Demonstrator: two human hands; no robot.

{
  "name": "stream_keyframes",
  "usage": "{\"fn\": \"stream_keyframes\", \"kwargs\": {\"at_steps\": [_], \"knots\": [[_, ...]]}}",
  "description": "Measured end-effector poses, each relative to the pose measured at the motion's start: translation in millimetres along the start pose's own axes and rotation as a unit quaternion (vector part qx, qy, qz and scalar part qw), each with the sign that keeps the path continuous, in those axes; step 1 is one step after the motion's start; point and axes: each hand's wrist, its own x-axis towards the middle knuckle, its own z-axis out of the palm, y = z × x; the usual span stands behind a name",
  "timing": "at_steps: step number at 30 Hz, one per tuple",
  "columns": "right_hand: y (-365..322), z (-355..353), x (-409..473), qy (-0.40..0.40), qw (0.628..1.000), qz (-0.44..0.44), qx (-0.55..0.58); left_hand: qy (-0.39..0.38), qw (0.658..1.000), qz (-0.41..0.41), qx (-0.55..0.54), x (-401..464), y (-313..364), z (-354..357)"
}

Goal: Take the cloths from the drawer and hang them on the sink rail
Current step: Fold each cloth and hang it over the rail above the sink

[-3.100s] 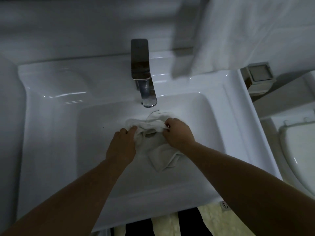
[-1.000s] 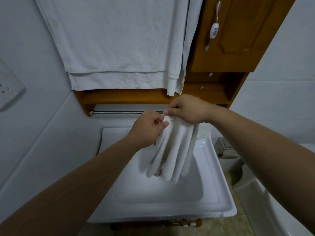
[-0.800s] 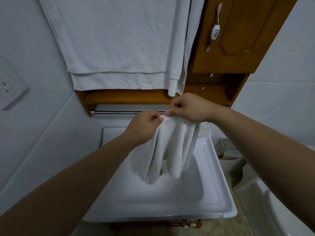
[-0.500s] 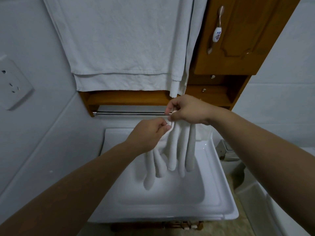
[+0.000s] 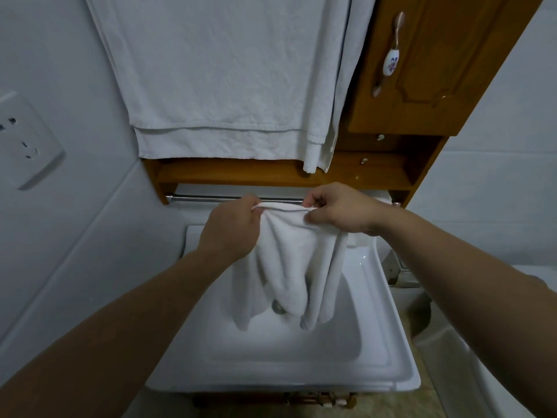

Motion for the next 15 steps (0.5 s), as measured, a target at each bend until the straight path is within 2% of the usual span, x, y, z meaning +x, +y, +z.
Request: {"fn": "stream_keyframes", "kwargs": {"at_steps": [6, 10, 15], "knots": [[10.3, -3.1, -6.0, 0.006, 0.998, 0.026, 0.05, -0.006, 0.996, -0.077, 0.04, 4.5, -32.5, 0.8], [19.8, -3.1, -13.7, -0.02, 0.996, 0.048, 0.066, -0.033, 0.987, -0.131, 0.084, 6.9, -53.1, 0.8], [40.2, -11.3, -22.0, -0.014, 0.994, 0.093, 0.062, -0.032, 0.975, -0.206, 0.075, 10.7, -83.3, -10.6]]}}
